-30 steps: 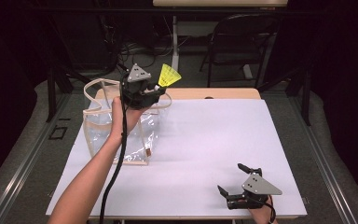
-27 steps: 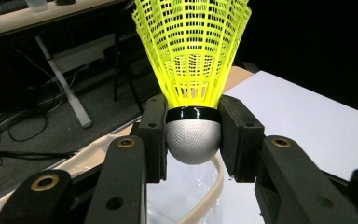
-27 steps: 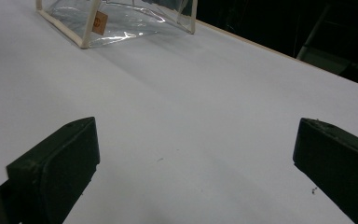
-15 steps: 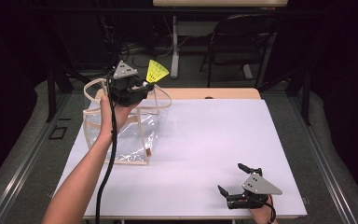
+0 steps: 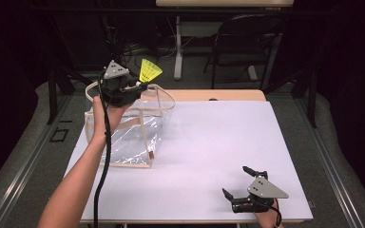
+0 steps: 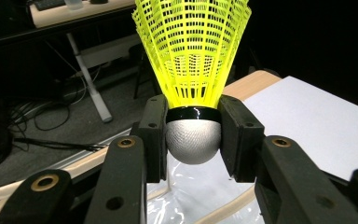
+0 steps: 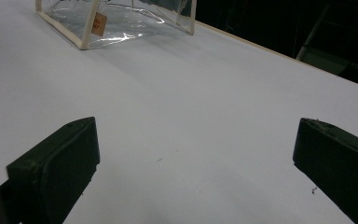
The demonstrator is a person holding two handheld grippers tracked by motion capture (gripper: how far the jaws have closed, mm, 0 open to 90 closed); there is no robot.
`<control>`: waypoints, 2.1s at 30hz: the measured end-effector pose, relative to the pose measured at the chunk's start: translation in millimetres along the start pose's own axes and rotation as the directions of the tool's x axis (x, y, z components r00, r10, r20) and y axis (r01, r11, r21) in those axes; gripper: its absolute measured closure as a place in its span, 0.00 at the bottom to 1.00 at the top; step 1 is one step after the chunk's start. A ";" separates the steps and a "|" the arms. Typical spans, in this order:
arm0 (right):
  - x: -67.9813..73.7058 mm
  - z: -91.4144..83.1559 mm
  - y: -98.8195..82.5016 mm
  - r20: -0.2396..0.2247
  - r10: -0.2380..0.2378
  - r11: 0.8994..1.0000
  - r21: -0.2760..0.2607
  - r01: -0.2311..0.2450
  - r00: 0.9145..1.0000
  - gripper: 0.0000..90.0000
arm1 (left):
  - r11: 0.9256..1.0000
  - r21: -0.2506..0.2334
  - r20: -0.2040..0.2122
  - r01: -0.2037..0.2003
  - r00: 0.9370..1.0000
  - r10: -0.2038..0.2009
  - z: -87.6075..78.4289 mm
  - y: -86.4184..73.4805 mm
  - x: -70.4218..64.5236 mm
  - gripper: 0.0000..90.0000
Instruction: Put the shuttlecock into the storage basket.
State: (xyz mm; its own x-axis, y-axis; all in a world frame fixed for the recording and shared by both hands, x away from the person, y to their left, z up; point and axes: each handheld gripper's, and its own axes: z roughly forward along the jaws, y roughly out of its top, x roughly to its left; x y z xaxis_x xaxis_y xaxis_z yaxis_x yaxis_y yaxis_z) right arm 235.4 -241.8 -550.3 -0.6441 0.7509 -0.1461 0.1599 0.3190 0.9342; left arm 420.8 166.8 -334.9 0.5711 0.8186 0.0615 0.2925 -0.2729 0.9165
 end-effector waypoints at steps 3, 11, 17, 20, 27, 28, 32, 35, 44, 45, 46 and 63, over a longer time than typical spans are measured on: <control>-0.1 -0.1 0.1 -0.001 -0.003 1.000 0.004 0.003 1.000 0.00 | 1.000 -0.005 -0.010 0.013 1.000 -0.013 -2.8 -1.7 5.5 0.72; 0.1 1.1 -0.4 0.001 0.002 1.000 0.004 -0.002 1.000 0.00 | 1.000 -0.002 -0.032 0.030 0.999 -0.030 -8.6 -7.2 18.7 0.72; 0.3 1.5 -0.3 -0.001 0.000 1.000 0.003 0.000 1.000 0.00 | 0.999 0.005 -0.046 0.040 0.998 -0.039 -10.5 -12.0 25.5 0.72; 0.2 1.2 -0.2 0.001 0.000 1.000 0.003 0.000 1.000 0.00 | 0.999 0.009 -0.052 0.047 0.998 -0.046 -10.9 -14.1 28.4 0.72; 0.4 1.9 -0.3 -0.001 -0.001 1.000 0.006 0.001 1.000 0.00 | 0.999 0.012 -0.062 0.053 0.997 -0.052 -14.2 -16.0 33.9 0.72; 0.5 1.9 -0.3 -0.001 -0.001 1.000 0.006 0.001 1.000 0.00 | 0.998 0.010 -0.065 0.056 0.996 -0.055 -14.5 -16.5 34.4 0.72; 0.6 1.5 0.1 0.001 -0.002 1.000 0.005 0.002 1.000 0.00 | 0.998 0.018 -0.068 0.054 0.996 -0.052 -15.4 -19.1 36.5 0.72; 0.4 2.1 -0.3 -0.001 0.000 1.000 0.009 0.000 1.000 0.00 | 0.998 0.025 -0.072 0.054 0.996 -0.052 -15.1 -21.2 38.6 0.72; 0.8 1.7 0.2 0.001 -0.005 1.000 0.008 0.005 1.000 0.00 | 0.997 0.032 -0.078 0.064 0.995 -0.062 -15.5 -28.1 42.9 0.72; 0.8 1.7 0.2 0.002 -0.006 1.000 0.008 0.006 1.000 0.00 | 0.997 0.035 -0.080 0.063 0.995 -0.060 -15.7 -29.0 43.9 0.72; 0.8 1.6 0.3 0.001 -0.005 1.000 0.008 0.005 1.000 0.00 | 0.997 0.037 -0.081 0.066 0.995 -0.063 -15.7 -30.0 44.5 0.72; 0.7 1.1 0.7 0.002 -0.007 1.000 0.008 0.007 1.000 0.00 | 0.995 0.076 -0.090 0.072 0.994 -0.065 -19.1 -44.8 52.0 0.72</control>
State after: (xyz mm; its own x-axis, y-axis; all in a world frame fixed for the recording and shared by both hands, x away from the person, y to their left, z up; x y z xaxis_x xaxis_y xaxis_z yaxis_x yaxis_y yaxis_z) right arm 235.9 -240.4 -550.1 -0.6439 0.7496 -0.1531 0.1618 0.3290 0.9304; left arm 422.8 231.2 -365.2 0.4797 0.8767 0.0370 0.3901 -0.2509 0.8859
